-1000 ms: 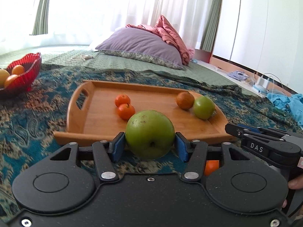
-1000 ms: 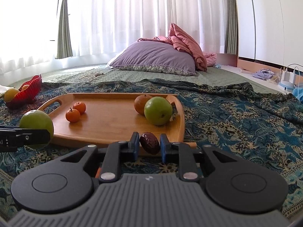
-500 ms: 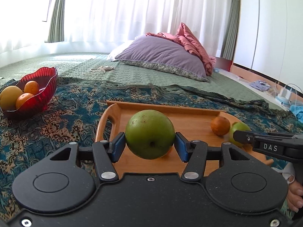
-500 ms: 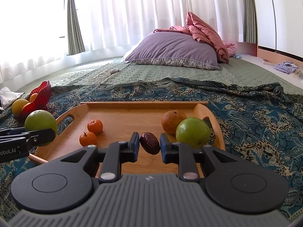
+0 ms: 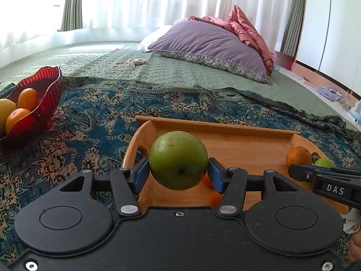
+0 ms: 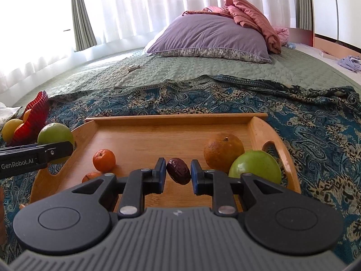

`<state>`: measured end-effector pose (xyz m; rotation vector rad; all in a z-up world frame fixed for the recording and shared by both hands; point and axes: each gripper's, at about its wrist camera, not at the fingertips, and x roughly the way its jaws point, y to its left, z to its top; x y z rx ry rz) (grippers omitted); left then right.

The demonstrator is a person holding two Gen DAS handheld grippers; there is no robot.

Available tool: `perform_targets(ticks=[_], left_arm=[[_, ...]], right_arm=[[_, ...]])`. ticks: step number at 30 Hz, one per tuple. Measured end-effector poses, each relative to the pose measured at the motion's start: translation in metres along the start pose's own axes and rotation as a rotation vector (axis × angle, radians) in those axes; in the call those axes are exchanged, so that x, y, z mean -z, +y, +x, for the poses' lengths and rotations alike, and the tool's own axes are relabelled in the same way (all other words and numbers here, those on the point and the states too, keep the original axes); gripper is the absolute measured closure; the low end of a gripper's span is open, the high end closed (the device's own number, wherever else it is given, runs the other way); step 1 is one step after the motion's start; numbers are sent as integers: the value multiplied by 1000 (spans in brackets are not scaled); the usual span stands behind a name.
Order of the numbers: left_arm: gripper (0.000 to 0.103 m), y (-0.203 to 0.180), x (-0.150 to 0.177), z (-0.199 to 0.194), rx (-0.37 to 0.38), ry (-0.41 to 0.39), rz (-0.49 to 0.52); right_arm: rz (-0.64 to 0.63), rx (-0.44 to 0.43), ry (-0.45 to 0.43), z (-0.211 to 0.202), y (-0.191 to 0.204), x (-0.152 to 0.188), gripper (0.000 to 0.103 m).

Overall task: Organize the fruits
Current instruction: 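Carry the green apple and red date over the wooden tray with both grippers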

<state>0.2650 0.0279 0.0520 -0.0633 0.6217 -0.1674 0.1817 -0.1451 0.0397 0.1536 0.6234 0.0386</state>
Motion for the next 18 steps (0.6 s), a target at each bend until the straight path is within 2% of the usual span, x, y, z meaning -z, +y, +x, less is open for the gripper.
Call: perform_targets(ticks=[10,18], left_arm=[[49,-8,12,21,11,44,11],[49,-15,5,36,8,52,20]], right_arm=[[23,-2,55,26,0,-3,75],[40,1,72,38,1,-7,75]])
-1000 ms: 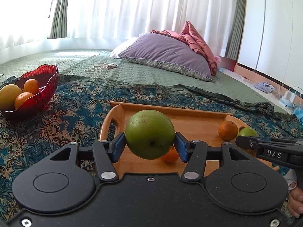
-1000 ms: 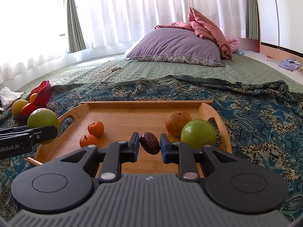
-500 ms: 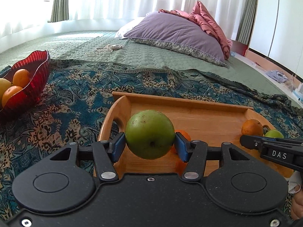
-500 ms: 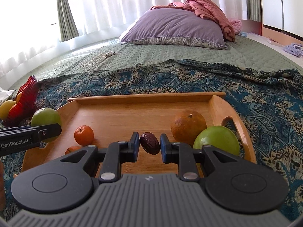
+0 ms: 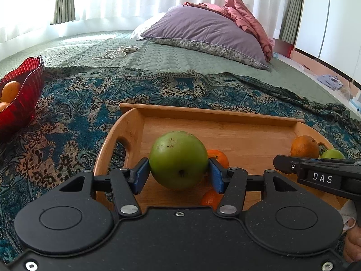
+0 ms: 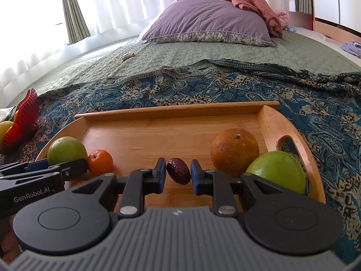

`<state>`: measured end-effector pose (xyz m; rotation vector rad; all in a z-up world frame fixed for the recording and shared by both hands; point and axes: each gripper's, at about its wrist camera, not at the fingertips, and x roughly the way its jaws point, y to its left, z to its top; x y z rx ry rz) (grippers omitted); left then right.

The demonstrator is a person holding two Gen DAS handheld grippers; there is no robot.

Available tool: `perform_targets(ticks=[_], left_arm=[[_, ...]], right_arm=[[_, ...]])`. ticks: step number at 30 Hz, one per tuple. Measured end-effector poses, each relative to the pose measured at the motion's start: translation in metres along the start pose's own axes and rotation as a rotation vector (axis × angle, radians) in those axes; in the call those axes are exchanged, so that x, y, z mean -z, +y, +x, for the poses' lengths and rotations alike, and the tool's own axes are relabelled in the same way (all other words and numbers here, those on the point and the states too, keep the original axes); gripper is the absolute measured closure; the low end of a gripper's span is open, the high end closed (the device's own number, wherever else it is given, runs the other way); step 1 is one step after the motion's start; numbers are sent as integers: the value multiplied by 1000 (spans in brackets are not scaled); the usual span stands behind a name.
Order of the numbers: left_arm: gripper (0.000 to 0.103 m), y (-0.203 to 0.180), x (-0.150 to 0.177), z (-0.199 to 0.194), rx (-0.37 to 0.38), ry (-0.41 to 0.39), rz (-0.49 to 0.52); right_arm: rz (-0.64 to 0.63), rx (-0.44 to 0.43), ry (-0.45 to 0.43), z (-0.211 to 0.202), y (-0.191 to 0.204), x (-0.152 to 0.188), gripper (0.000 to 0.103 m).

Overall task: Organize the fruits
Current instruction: 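Carry the green apple and red date over the wooden tray with both grippers, then open both grippers to release the green apple and date onto the tray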

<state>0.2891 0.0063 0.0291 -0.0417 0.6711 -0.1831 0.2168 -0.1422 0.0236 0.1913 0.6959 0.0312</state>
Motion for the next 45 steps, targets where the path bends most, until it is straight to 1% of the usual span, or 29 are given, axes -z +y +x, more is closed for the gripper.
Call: perform_targets(ticks=[4,11,17,20,22,24,26,27,30,33,34,35,37,45], left_arm=[[49,2,-5,6,24,15,-31],[49,8,-6,8,31,21,-55],[49,9,-2,2,15,14,-23],[49,8,0,0,12,12,-12],[49,8,0,-1,7,6,-4],[47,6,-1,-5,-3,-24,15],[41,4,-4,-10,-6,-38,33],[37,3,-5,-12,-3,-42,38],[28,3,-7,-21,8,-54,44],[24,3,-5,-32,16,-75,54],[21,2,-3,-36,19,-80,62],[20,1,-2,-40,22,-86,69],[19,-2,3,-48,28,-96,87],[14,-17,27,-85,86,-122,148]], right_arm=[[-2,4,4,4,2,0,75],[5,-1,5,4,2,2,74],[5,-2,7,4,2,2,74],[10,-2,10,4,1,2,72],[13,-2,9,4,0,2,63],[14,-2,6,3,0,3,62],[14,-4,2,0,0,4,61],[13,-5,1,-1,0,4,55],[17,-15,-7,-8,-1,5,52],[16,-28,-24,-19,-3,7,42],[12,-34,-30,-24,-4,8,39],[7,-40,-36,-29,-5,10,38],[-5,-50,-50,-39,-6,14,32],[-97,-60,-113,-81,-10,35,18]])
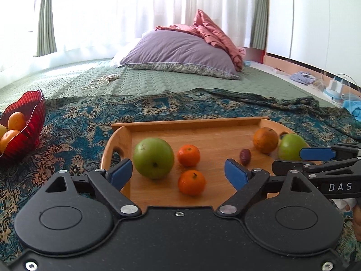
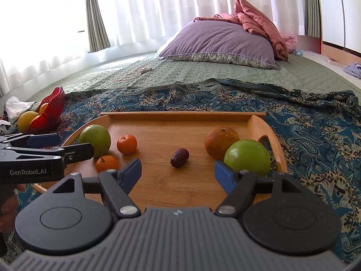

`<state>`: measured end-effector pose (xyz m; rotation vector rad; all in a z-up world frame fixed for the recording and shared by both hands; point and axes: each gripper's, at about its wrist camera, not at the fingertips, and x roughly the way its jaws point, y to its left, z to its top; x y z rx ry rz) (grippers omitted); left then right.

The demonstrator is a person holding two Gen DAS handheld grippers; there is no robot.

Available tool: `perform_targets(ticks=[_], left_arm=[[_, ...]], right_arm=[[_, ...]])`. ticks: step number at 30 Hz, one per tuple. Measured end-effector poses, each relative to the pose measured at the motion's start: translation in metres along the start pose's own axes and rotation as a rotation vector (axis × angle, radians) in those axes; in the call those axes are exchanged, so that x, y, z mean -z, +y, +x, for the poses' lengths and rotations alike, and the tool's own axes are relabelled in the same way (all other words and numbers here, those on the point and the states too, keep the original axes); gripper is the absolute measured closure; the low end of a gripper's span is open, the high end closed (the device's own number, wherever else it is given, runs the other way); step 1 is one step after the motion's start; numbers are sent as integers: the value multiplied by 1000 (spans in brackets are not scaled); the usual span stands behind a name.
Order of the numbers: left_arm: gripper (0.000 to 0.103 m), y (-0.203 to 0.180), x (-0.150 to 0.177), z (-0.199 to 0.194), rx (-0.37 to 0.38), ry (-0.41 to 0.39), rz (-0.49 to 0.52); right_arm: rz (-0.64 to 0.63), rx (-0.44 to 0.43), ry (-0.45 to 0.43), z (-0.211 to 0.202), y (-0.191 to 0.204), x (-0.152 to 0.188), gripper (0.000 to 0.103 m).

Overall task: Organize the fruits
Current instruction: 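Open both grippers to release the green apple and date onto the tray, then move both grippers back to the orange and date beside the tray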

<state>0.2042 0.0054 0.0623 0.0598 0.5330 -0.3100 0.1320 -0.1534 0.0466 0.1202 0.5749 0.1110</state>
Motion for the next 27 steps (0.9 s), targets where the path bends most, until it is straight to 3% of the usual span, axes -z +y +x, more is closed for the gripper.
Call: perform_targets(ticks=[12,27], left_arm=[[10,-33,32,-41,73,17,26],[9,-69,67,-58,115,71,71]], right_arm=[[-103,41,-41,-49,-7,32,13],[-219,82,-37,-83,-9,72,13]])
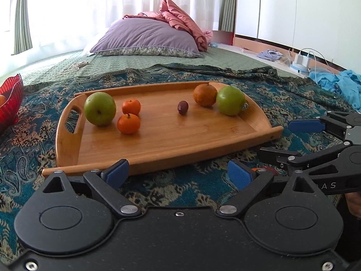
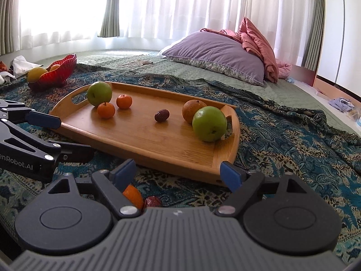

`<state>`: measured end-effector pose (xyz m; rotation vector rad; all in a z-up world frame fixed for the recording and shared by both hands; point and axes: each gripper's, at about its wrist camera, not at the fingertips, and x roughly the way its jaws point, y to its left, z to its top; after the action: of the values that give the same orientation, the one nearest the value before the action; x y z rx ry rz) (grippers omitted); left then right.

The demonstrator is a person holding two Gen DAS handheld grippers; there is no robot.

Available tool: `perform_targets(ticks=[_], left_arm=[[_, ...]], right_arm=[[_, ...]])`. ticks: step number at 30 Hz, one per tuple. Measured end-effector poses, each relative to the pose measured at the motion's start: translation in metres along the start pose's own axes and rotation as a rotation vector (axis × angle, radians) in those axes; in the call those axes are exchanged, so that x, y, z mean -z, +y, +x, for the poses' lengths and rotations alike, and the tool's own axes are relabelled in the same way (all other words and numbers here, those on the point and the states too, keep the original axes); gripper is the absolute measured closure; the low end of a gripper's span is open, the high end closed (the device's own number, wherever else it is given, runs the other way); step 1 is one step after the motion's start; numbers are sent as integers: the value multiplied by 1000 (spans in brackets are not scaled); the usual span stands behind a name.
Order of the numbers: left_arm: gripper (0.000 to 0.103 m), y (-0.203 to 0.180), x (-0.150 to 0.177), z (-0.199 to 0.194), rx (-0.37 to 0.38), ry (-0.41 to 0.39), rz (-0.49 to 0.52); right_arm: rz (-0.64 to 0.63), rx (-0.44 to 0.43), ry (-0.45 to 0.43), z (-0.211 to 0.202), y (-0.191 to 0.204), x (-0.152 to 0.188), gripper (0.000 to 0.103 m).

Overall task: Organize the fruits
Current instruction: 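Move both grippers back to the orange and date beside the tray, then grasp the orange with the left gripper while the right gripper grasps the second red date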

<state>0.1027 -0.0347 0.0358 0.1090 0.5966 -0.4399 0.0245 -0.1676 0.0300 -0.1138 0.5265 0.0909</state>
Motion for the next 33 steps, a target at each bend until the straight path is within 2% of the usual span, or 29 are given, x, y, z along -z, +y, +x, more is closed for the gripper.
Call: perform_targets(ticks=[13,19,23,26,27,28,31,33], left_arm=[[7,-24,11,-4,58,30,28],[7,-36,14,0,96,46,49],[9,-45,12,2,146,55,56],[27,-52,12,7,158,69,62],[39,-54,12,9,157,79,60],[47,-56,12,12,159,92,54],[59,-57,12,15,197,105,17],[60,-59,13,17,195,103,17]], right_arm=[[-9,-7,11,-18,-8,20,13],[-44,-57,45,-25,-9,34,13],[-39,-61,58,-26,-12,40,21],[-26,-67,58,-26,-12,41,26],[-25,-69,57,-26,-12,42,27],[-27,-71,56,-26,-11,42,27],[-39,-77,51,-26,-8,43,28],[-53,-81,51,-26,-4,43,30]])
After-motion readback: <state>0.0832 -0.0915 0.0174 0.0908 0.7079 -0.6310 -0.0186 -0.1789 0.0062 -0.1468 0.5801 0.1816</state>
